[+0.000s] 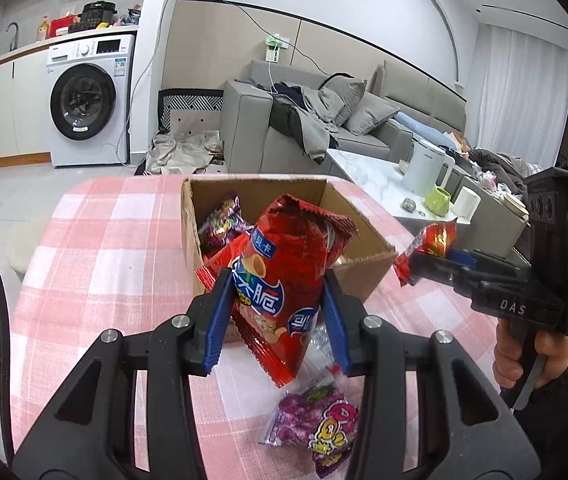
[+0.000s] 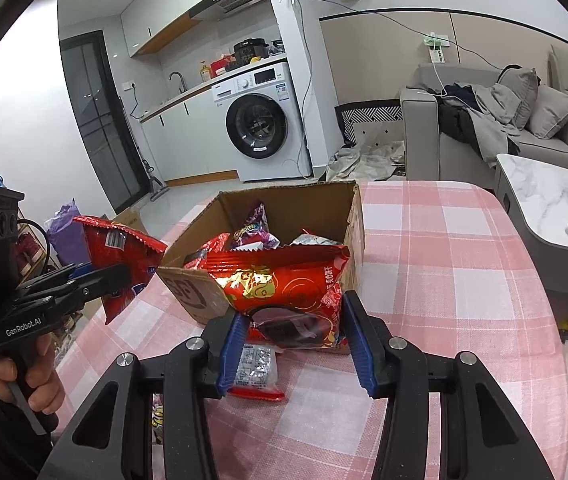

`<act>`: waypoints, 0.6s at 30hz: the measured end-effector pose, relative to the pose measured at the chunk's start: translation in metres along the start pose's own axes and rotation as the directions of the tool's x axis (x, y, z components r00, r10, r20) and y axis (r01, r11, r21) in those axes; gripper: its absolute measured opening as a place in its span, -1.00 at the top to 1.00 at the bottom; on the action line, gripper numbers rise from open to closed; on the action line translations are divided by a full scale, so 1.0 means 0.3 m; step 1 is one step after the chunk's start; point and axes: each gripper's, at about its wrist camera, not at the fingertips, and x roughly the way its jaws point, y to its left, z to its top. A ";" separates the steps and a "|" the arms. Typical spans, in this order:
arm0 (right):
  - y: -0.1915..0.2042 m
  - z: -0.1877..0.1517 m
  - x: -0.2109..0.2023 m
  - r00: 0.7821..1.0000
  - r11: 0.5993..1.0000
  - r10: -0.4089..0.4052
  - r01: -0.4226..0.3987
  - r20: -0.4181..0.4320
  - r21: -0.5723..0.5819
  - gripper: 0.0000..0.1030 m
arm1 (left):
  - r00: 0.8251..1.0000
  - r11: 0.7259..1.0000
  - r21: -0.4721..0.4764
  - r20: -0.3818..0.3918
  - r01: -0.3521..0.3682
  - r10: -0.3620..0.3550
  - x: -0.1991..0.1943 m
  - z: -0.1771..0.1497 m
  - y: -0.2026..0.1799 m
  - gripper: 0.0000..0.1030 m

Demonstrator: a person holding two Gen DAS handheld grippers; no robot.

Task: Organize snacks
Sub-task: 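Lift both bags and carry them over the cardboard box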

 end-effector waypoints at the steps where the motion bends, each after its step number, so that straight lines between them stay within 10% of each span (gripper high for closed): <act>1: 0.006 0.010 -0.001 1.000 1.000 0.004 -0.004 0.002 -0.001 0.08 | 1.000 1.000 0.000 0.004 -0.002 0.002 -0.003 0.012 0.001 0.23; 18: 0.067 0.142 0.075 0.999 0.999 0.049 -0.049 0.006 0.013 0.08 | 1.000 1.000 -0.004 -0.004 -0.028 0.028 0.094 0.175 -0.038 0.23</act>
